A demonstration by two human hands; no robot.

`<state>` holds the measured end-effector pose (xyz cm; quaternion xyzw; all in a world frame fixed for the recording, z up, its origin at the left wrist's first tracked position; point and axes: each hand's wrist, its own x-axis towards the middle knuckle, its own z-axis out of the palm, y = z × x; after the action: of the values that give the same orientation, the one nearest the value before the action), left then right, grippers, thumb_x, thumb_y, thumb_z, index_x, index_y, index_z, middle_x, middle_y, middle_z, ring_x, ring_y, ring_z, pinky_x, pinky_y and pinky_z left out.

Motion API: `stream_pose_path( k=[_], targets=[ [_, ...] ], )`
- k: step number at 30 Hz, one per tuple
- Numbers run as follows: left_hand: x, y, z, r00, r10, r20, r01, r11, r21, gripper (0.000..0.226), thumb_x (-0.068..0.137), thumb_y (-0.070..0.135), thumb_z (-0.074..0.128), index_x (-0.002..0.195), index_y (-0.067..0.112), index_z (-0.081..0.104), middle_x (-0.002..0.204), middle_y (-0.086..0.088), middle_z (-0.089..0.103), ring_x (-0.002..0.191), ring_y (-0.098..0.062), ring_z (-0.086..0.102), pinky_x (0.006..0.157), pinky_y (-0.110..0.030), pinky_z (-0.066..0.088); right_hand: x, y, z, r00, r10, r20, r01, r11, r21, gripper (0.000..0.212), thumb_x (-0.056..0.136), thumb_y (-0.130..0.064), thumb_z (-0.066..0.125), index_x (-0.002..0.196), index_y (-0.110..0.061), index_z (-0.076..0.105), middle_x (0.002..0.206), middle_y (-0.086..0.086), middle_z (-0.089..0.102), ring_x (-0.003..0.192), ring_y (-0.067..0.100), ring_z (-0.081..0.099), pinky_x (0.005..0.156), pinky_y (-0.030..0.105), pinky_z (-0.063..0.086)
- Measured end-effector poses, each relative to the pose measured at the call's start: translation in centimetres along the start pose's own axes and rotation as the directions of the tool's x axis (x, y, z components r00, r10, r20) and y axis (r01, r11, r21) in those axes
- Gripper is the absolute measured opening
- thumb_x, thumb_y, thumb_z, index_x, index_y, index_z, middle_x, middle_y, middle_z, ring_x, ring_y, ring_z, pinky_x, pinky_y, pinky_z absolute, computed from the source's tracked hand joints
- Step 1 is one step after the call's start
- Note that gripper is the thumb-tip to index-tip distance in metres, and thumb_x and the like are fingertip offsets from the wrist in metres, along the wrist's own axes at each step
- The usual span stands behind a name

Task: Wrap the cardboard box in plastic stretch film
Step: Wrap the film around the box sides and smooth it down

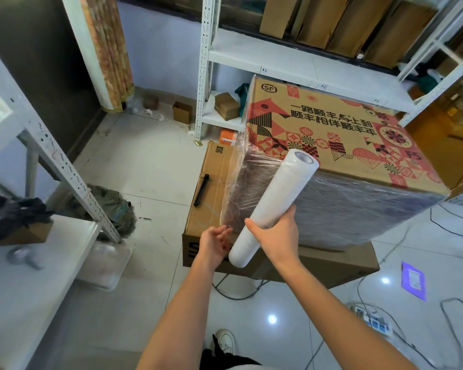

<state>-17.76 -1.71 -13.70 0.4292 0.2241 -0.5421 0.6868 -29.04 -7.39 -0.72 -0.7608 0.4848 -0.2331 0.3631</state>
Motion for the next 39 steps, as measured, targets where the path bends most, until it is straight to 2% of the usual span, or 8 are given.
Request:
stream_pose_path(
  k=[5, 13, 17, 24, 27, 31, 35, 39],
  targets=[
    [-0.2, -0.3, -1.2, 0.994, 0.091, 0.059, -0.094, 0.994, 0.047, 0.007, 0.087, 0.020, 0.061, 0.086, 0.014, 0.065, 0.061, 0.003, 0.047, 0.058, -0.010, 0.042, 0.062, -0.023, 0.036, 0.1, 0.1, 0.0, 1.000, -0.014, 0.007, 0.014, 1.000, 0.013, 0.076, 0.063, -0.038, 0.085, 0.108, -0.031, 0.025, 0.105, -0.008, 0.048, 0.099, 0.012, 0.052, 0.080, 0.031, 0.050],
    [0.0, 0.4, -2.2, 0.987, 0.162, 0.016, -0.162, 0.984, 0.079, 0.015, 0.087, 0.007, 0.064, 0.098, 0.016, 0.067, 0.076, 0.003, 0.070, 0.069, -0.007, 0.061, 0.062, -0.020, 0.046, 0.3, 0.4, 0.3, 1.000, -0.017, -0.005, 0.018, 1.000, 0.025, 0.077, 0.063, -0.039, 0.085, 0.108, -0.033, 0.023, 0.103, -0.011, 0.046, 0.095, 0.008, 0.047, 0.078, 0.029, 0.047],
    [0.2, 0.9, -2.1, 0.985, 0.173, -0.026, -0.170, 0.981, 0.094, 0.016, 0.084, 0.007, 0.068, 0.096, 0.017, 0.069, 0.090, 0.000, 0.072, 0.085, -0.012, 0.065, 0.068, -0.022, 0.045, 0.3, 0.4, 0.3, 1.000, -0.017, -0.013, 0.017, 1.000, 0.026, 0.076, 0.063, -0.039, 0.085, 0.108, -0.034, 0.023, 0.103, -0.011, 0.047, 0.095, 0.009, 0.048, 0.078, 0.030, 0.048],
    [0.8, 1.9, -0.3, 0.964, 0.213, -0.156, -0.167, 0.950, 0.263, 0.014, 0.077, 0.005, 0.075, 0.086, 0.015, 0.071, 0.084, 0.001, 0.068, 0.080, -0.012, 0.058, 0.078, -0.026, 0.045, 0.2, 0.4, 0.5, 1.000, -0.017, -0.009, 0.018, 0.999, 0.028, 0.076, 0.064, -0.037, 0.085, 0.110, -0.032, 0.024, 0.105, -0.009, 0.047, 0.103, 0.015, 0.054, 0.083, 0.033, 0.050],
    [1.1, 2.2, 0.8, 0.943, 0.260, -0.206, -0.185, 0.928, 0.323, 0.013, 0.079, 0.004, 0.072, 0.079, 0.016, 0.069, 0.081, 0.002, 0.065, 0.086, -0.015, 0.055, 0.092, -0.034, 0.041, 0.3, 0.4, 0.6, 1.000, -0.016, -0.017, 0.016, 0.999, 0.032, 0.076, 0.064, -0.038, 0.085, 0.109, -0.033, 0.024, 0.105, -0.009, 0.047, 0.103, 0.015, 0.054, 0.080, 0.029, 0.048],
    [1.5, 2.3, 1.4, 0.936, 0.289, -0.203, -0.204, 0.912, 0.356, 0.015, 0.085, 0.000, 0.065, 0.078, 0.014, 0.066, 0.085, -0.003, 0.066, 0.080, -0.015, 0.058, 0.071, -0.023, 0.048, 0.5, 0.3, 0.7, 0.999, -0.019, -0.028, 0.019, 1.000, 0.025, 0.077, 0.063, -0.039, 0.085, 0.108, -0.033, 0.022, 0.103, -0.009, 0.045, 0.098, 0.010, 0.049, 0.078, 0.027, 0.046],
    [1.9, 2.3, 1.2, 0.950, 0.281, -0.138, -0.188, 0.864, 0.468, 0.013, 0.091, 0.012, 0.061, 0.101, 0.006, 0.065, 0.089, -0.006, 0.062, 0.083, -0.016, 0.055, 0.083, -0.030, 0.044, 0.7, 0.3, 0.8, 1.000, -0.012, -0.028, 0.013, 1.000, 0.028, 0.076, 0.063, -0.039, 0.085, 0.112, -0.029, 0.026, 0.104, -0.009, 0.046, 0.097, 0.009, 0.048, 0.079, 0.028, 0.047],
    [1.7, 2.2, 0.5, 0.969, 0.240, -0.058, -0.185, 0.860, 0.475, 0.012, 0.096, 0.021, 0.054, 0.094, 0.009, 0.056, 0.075, -0.001, 0.065, 0.072, -0.012, 0.058, 0.075, -0.026, 0.046, 0.7, 0.4, 0.8, 1.000, -0.009, -0.027, 0.010, 0.999, 0.049, 0.076, 0.063, -0.037, 0.085, 0.110, -0.031, 0.026, 0.102, -0.010, 0.047, 0.096, 0.009, 0.049, 0.078, 0.028, 0.047]
  ],
)
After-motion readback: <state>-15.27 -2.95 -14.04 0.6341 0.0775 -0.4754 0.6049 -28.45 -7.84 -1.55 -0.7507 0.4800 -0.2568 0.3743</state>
